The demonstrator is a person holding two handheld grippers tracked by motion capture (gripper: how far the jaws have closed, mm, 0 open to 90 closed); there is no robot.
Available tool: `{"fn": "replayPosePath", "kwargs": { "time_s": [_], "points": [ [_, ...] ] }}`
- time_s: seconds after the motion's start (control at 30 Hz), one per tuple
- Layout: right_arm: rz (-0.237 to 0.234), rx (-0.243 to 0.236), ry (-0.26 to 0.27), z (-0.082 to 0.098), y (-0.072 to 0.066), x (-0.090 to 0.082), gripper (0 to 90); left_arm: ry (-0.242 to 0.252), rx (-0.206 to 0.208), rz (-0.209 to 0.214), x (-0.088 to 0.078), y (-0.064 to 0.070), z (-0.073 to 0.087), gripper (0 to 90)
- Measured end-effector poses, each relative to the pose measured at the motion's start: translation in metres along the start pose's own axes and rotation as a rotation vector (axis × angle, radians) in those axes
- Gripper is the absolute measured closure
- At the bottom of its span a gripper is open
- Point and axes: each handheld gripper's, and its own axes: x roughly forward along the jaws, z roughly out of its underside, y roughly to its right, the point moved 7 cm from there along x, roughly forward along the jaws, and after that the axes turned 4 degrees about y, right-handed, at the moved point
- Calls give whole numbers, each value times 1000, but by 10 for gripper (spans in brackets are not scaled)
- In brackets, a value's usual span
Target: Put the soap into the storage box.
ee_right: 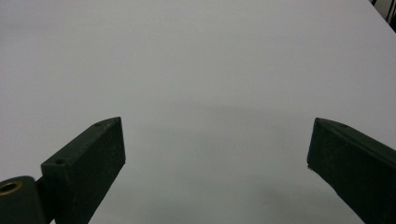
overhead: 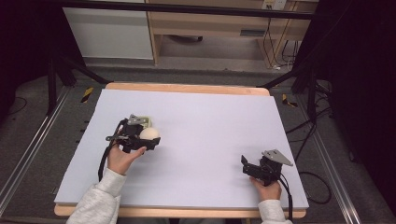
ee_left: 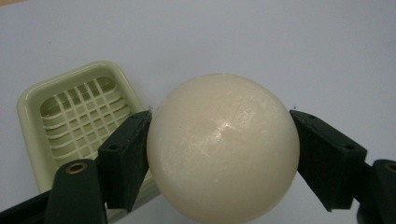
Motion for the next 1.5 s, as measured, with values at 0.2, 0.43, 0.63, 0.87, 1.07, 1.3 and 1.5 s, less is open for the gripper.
{"fn": "replayPosePath", "kwargs": {
  "time_s": [0.2,0.43,0.63,0.87,1.07,1.3,1.5],
  "points": [
    [1,1,-2,0,0,0,47,4,-10,-19,1,-9,-4,241],
    [0,0,-1,0,0,0,47,-2,-24,-27,6,-16,-4,241],
    [1,1,-3,0,0,0,47,-10,-31,-43,11,-25,-5,241],
    [1,2,-4,0,0,0,47,-10,-45,-54,13,-35,-8,242],
    [1,1,-5,0,0,0,47,-13,-53,-66,19,-45,-10,242],
    [3,-1,-4,0,0,0,47,-21,-63,-78,24,-51,-9,241],
    [0,2,-6,0,0,0,47,-25,-69,-96,26,-61,-8,242]
  ]
}}
